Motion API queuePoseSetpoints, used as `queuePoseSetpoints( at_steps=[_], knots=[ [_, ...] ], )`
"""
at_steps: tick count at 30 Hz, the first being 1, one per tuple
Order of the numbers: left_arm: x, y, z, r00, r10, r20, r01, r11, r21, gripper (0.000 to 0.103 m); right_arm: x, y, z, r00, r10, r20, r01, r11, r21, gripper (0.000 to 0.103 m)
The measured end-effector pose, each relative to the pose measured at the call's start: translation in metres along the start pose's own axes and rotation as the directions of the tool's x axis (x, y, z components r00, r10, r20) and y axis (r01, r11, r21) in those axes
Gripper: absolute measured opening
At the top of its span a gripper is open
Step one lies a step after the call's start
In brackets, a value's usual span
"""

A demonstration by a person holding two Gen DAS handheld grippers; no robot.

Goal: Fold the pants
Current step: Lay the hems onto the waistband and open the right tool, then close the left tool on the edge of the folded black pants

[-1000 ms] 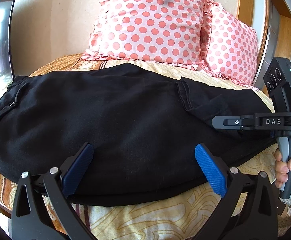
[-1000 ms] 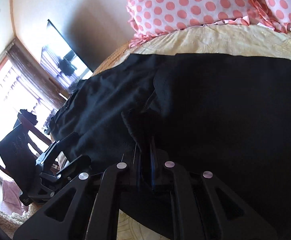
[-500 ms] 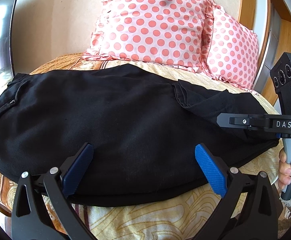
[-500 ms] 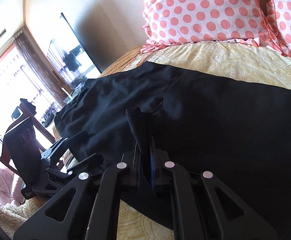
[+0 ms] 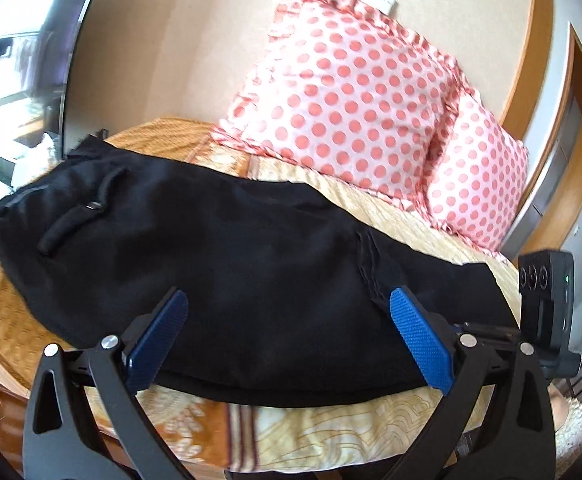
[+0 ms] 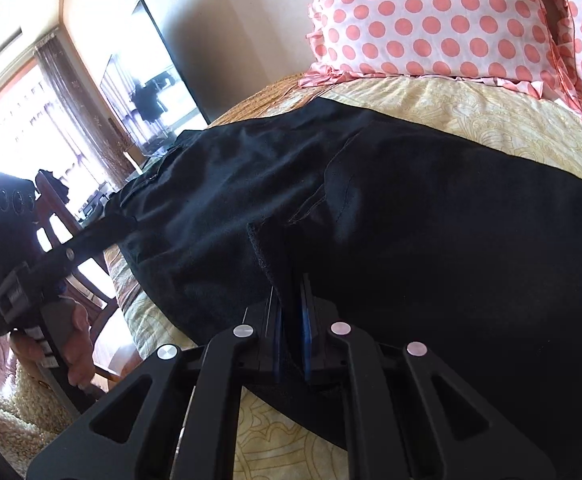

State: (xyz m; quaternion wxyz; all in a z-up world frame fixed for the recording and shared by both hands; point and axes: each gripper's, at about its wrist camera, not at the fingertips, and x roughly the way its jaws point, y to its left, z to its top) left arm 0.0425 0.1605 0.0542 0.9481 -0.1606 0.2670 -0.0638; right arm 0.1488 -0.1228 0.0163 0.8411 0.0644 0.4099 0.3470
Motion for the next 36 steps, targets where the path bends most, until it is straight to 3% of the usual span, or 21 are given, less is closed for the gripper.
queuePoseSetpoints(
  at_steps=[4, 5, 7, 8, 9, 12, 15, 17, 22, 28, 32, 36],
  knots=[
    [-0.022, 0.034, 0.013, 0.991, 0.125, 0.051, -0.121, 0.990, -0.075, 0.101, 0.004, 0.009, 0.000, 0.999, -0.035, 0.005, 0.035, 0.999, -0.034, 0.010],
    [-0.026, 0.043, 0.015, 0.987, 0.153, 0.051, -0.147, 0.984, -0.099, 0.101, 0.006, 0.012, -0.001, 0.999, -0.050, 0.002, 0.050, 0.997, -0.050, 0.014],
    [-0.034, 0.059, 0.018, 0.982, 0.183, 0.056, -0.173, 0.973, -0.153, 0.101, 0.005, 0.022, -0.005, 1.000, -0.015, -0.001, 0.015, 0.996, -0.091, 0.040],
    [-0.039, 0.067, 0.020, 0.980, 0.190, 0.061, -0.177, 0.968, -0.178, 0.101, 0.004, 0.029, -0.007, 1.000, 0.013, -0.009, -0.014, 0.993, -0.115, 0.062],
    [-0.044, 0.074, 0.021, 0.978, 0.198, 0.065, -0.181, 0.963, -0.201, 0.101, 0.004, 0.036, -0.008, 0.999, 0.033, -0.014, -0.035, 0.990, -0.139, 0.069],
    [-0.054, 0.090, 0.025, 0.969, 0.236, 0.072, -0.212, 0.945, -0.248, 0.101, -0.002, 0.049, -0.008, 0.997, 0.078, 0.006, -0.075, 0.980, -0.185, 0.068],
    [-0.059, 0.099, 0.027, 0.961, 0.268, 0.071, -0.240, 0.933, -0.266, 0.101, -0.001, 0.044, -0.001, 0.996, 0.088, 0.023, -0.084, 0.986, -0.147, 0.067],
    [-0.059, 0.104, 0.030, 0.960, 0.274, 0.058, -0.248, 0.928, -0.279, 0.101, 0.013, 0.037, -0.002, 0.994, 0.101, -0.043, -0.105, 0.989, -0.104, 0.069],
    [-0.054, 0.129, 0.033, 0.984, 0.178, -0.004, -0.165, 0.906, -0.390, 0.101, 0.011, 0.027, -0.004, 0.988, 0.151, -0.027, -0.152, 0.986, -0.061, 0.070],
    [-0.034, 0.161, 0.044, 0.996, 0.025, -0.083, -0.067, 0.828, -0.557, 0.101, 0.009, 0.026, -0.006, 0.984, 0.177, -0.024, -0.178, 0.983, -0.051, 0.072],
    [-0.016, 0.180, 0.045, 0.985, 0.005, -0.172, -0.116, 0.754, -0.647, 0.101, 0.008, 0.028, -0.008, 0.984, 0.175, -0.019, -0.176, 0.982, -0.068, 0.074],
    [-0.010, 0.192, 0.047, 0.984, -0.027, -0.175, -0.103, 0.714, -0.693, 0.101, 0.008, 0.027, -0.007, 0.984, 0.180, -0.017, -0.180, 0.981, -0.069, 0.075]
  ],
)
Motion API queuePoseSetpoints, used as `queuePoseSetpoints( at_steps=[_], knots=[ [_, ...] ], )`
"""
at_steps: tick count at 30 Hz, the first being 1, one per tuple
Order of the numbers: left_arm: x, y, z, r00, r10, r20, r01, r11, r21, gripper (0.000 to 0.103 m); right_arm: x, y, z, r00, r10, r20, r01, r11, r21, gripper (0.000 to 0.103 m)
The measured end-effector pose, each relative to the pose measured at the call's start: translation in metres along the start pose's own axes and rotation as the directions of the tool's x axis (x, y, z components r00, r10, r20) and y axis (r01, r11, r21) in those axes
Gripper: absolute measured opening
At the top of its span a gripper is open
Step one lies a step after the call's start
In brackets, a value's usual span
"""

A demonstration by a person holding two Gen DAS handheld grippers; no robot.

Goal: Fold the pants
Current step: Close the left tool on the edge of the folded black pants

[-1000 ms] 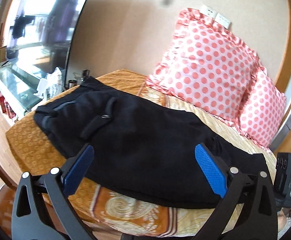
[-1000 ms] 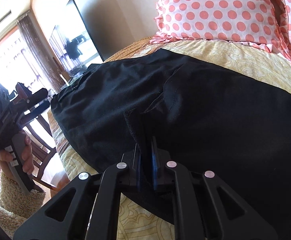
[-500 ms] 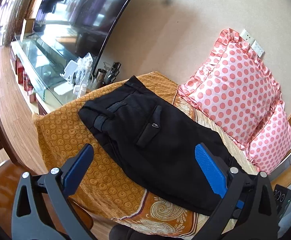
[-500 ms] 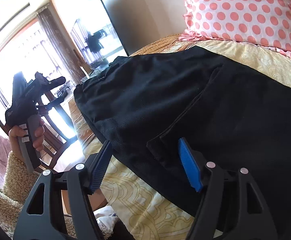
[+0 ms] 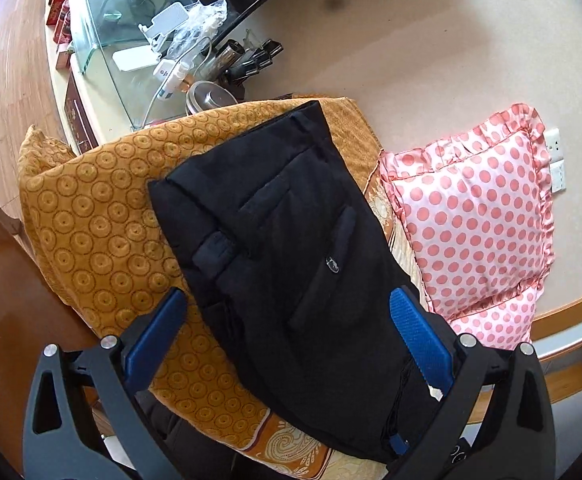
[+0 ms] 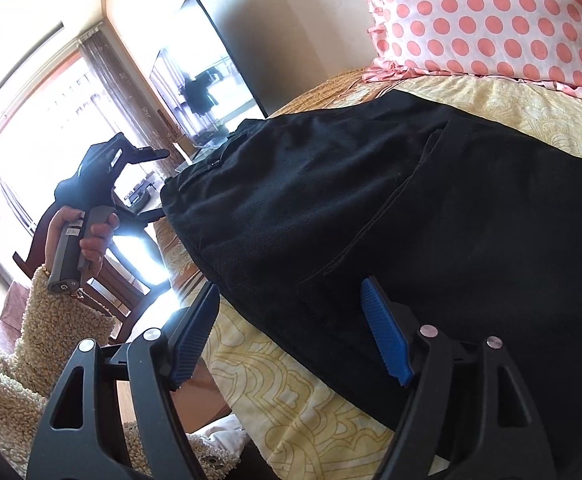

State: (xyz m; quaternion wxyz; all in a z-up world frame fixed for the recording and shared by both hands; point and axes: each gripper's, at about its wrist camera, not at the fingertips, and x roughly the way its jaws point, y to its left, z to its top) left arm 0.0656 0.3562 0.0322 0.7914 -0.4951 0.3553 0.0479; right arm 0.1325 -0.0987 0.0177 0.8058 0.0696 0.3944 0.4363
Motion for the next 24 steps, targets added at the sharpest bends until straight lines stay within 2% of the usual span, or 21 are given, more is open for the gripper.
queuePoseSetpoints(
  at_steps=[6, 8, 10, 13, 16, 18, 21, 24],
  knots=[
    [0.009, 0.001, 0.017, 0.997, 0.015, -0.073, -0.021, 0.996, -0.087, 0.101, -0.001, 0.000, -0.003, 1.000, 0.007, 0.010, -0.007, 1.000, 0.000, 0.076],
    [0.013, 0.001, 0.018, 0.996, -0.015, -0.093, 0.006, 0.995, -0.100, 0.101, -0.002, -0.001, -0.004, 1.000, 0.013, 0.014, -0.013, 1.000, 0.002, 0.077],
    [0.012, 0.000, 0.017, 0.997, -0.031, -0.066, 0.025, 0.996, -0.087, 0.100, -0.003, 0.000, -0.004, 1.000, 0.014, 0.015, -0.014, 1.000, 0.000, 0.077],
    [0.006, -0.001, 0.011, 0.998, -0.065, 0.003, 0.065, 0.996, -0.064, 0.092, -0.003, 0.000, -0.005, 1.000, 0.016, 0.017, -0.016, 1.000, -0.006, 0.077],
    [0.004, 0.008, 0.009, 0.997, -0.065, 0.039, 0.068, 0.994, -0.088, 0.077, -0.004, 0.000, -0.005, 1.000, 0.021, 0.018, -0.020, 1.000, -0.009, 0.078],
    [0.005, 0.013, 0.009, 0.998, -0.041, 0.047, 0.045, 0.994, -0.096, 0.059, -0.004, 0.000, -0.006, 1.000, 0.020, 0.019, -0.020, 1.000, -0.013, 0.078],
    [0.004, 0.019, 0.010, 0.998, -0.036, 0.056, 0.042, 0.993, -0.112, 0.048, -0.004, 0.000, -0.006, 1.000, 0.020, 0.023, -0.019, 1.000, -0.015, 0.078],
    [0.003, 0.022, 0.010, 0.997, -0.029, 0.067, 0.037, 0.991, -0.125, 0.045, -0.005, 0.001, -0.006, 1.000, 0.018, 0.025, -0.017, 1.000, -0.016, 0.078]
  ],
)
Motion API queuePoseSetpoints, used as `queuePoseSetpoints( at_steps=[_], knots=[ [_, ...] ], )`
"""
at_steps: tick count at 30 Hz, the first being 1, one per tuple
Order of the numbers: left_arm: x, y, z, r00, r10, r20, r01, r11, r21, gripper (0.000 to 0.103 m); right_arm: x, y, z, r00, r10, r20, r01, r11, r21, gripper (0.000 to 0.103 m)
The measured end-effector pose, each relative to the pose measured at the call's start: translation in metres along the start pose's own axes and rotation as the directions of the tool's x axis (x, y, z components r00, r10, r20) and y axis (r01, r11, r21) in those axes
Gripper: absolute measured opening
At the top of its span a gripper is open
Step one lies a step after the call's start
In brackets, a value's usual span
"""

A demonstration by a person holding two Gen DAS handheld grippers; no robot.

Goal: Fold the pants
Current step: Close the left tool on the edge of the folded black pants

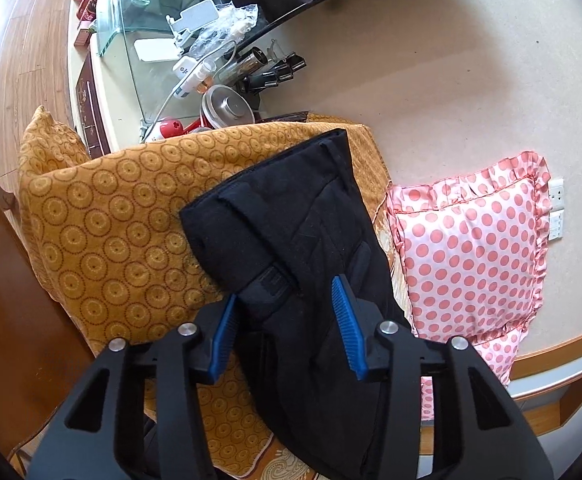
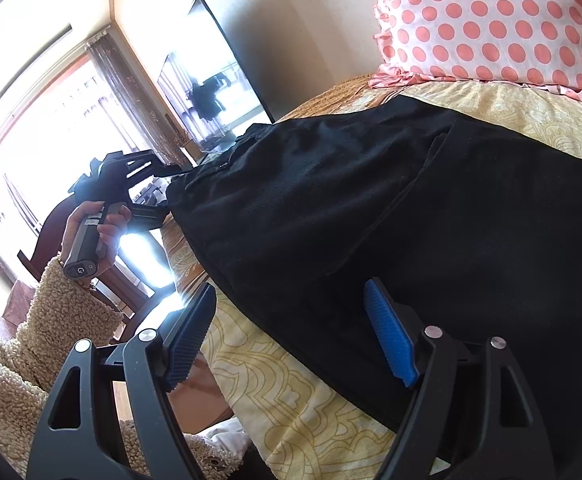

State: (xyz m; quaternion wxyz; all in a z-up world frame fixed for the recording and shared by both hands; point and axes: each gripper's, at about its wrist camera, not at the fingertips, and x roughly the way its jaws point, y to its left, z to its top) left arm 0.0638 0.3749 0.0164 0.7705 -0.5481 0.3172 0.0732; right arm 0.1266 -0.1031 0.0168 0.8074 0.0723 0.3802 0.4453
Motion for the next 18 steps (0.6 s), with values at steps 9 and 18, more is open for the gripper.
queuePoseSetpoints(
  at_steps=[9, 18],
  knots=[
    [-0.011, -0.017, -0.014, 0.996, -0.064, 0.066, 0.056, 0.991, 0.122, 0.067, -0.001, 0.001, 0.000, 1.000, 0.004, 0.000, -0.004, 1.000, -0.003, 0.079],
    [-0.019, -0.004, -0.016, 0.999, 0.013, 0.051, -0.018, 0.995, 0.095, 0.071, 0.002, 0.001, 0.000, 1.000, 0.004, 0.001, -0.004, 1.000, -0.008, 0.082]
  ],
)
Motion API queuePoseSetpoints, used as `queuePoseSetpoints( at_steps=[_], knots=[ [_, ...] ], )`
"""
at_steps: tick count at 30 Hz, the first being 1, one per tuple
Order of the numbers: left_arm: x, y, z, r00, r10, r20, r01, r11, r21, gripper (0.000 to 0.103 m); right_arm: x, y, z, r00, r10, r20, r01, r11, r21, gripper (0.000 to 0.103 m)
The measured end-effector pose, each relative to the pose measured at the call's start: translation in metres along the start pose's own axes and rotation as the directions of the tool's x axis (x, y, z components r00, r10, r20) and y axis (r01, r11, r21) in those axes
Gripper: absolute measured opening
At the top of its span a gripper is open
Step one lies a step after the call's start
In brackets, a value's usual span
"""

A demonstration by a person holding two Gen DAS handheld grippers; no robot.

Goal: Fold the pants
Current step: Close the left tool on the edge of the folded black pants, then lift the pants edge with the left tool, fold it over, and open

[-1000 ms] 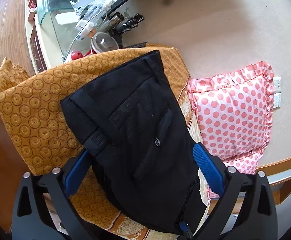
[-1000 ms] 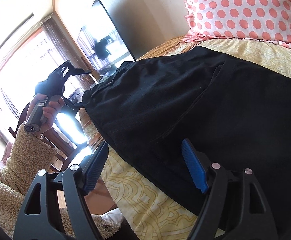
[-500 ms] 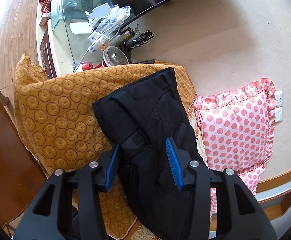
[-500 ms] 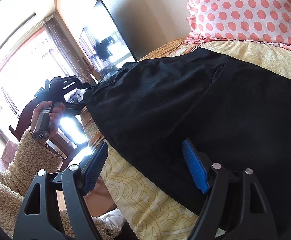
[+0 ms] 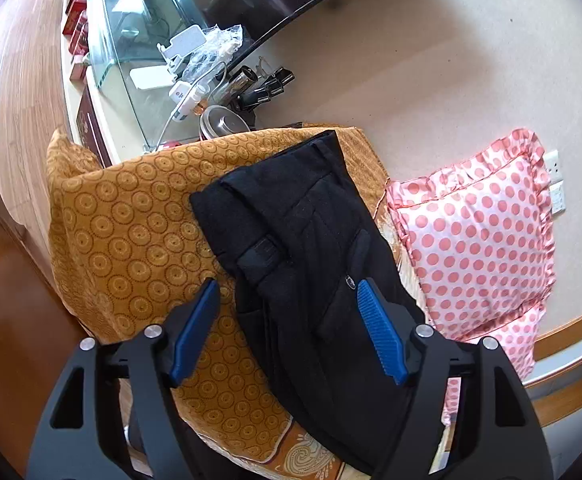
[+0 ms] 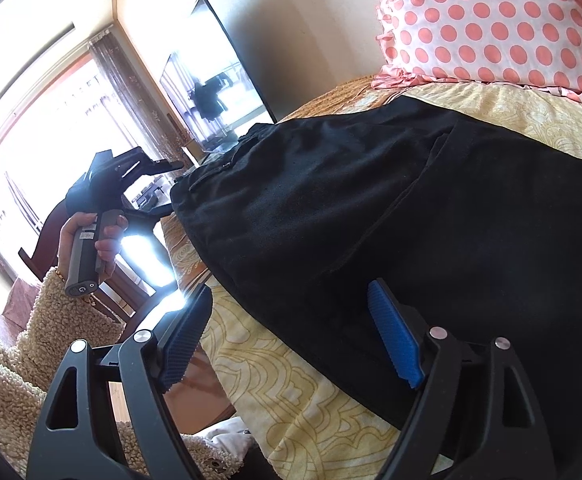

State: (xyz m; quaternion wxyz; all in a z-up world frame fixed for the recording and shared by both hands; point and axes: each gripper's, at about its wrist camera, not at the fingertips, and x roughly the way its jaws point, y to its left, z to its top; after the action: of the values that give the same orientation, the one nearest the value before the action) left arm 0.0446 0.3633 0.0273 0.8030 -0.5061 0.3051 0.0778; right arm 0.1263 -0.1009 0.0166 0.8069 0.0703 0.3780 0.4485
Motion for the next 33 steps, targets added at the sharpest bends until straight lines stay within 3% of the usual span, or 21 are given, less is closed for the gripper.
queuePoseSetpoints(
  at_steps=[3, 6, 14, 16, 18, 21, 27, 30, 33],
  knots=[
    [-0.002, 0.003, 0.002, 1.000, -0.002, -0.021, 0.001, 0.999, -0.042, 0.072, 0.000, 0.001, 0.000, 1.000, -0.001, 0.002, 0.001, 1.000, 0.000, 0.082],
    [0.005, -0.005, 0.005, 0.999, -0.002, -0.044, 0.001, 1.000, -0.029, 0.083, 0.001, 0.001, 0.000, 1.000, 0.001, 0.005, -0.001, 1.000, -0.001, 0.083],
    [0.020, -0.007, 0.015, 0.999, -0.036, -0.032, 0.033, 0.995, -0.091, 0.082, -0.001, 0.001, -0.004, 1.000, 0.003, 0.016, -0.003, 1.000, -0.002, 0.083],
    [0.020, -0.007, 0.012, 1.000, -0.017, -0.021, 0.015, 0.996, -0.090, 0.059, -0.002, 0.002, -0.005, 1.000, 0.005, 0.022, -0.005, 1.000, -0.005, 0.083],
    [0.021, -0.005, 0.010, 1.000, 0.010, -0.014, -0.011, 0.996, -0.091, 0.027, -0.005, 0.001, -0.007, 1.000, 0.009, 0.030, -0.009, 1.000, -0.004, 0.083],
    [0.019, -0.004, 0.008, 1.000, 0.023, 0.001, -0.023, 0.996, -0.081, 0.013, -0.011, 0.000, -0.008, 0.999, 0.023, 0.044, -0.023, 1.000, 0.009, 0.083],
    [0.007, -0.039, 0.001, 0.997, 0.041, 0.068, -0.046, 0.996, 0.077, 0.008, -0.038, -0.012, -0.012, 0.991, 0.071, 0.110, -0.079, 0.994, 0.077, 0.083],
    [-0.001, -0.070, -0.006, 0.995, 0.024, 0.099, -0.042, 0.983, 0.179, 0.007, -0.060, -0.023, -0.016, 0.983, 0.082, 0.162, -0.102, 0.988, 0.119, 0.099],
    [-0.006, -0.109, -0.019, 0.994, -0.005, 0.106, -0.025, 0.958, 0.286, 0.007, -0.087, -0.033, -0.021, 0.974, 0.059, 0.219, -0.091, 0.986, 0.141, 0.101]
  ],
)
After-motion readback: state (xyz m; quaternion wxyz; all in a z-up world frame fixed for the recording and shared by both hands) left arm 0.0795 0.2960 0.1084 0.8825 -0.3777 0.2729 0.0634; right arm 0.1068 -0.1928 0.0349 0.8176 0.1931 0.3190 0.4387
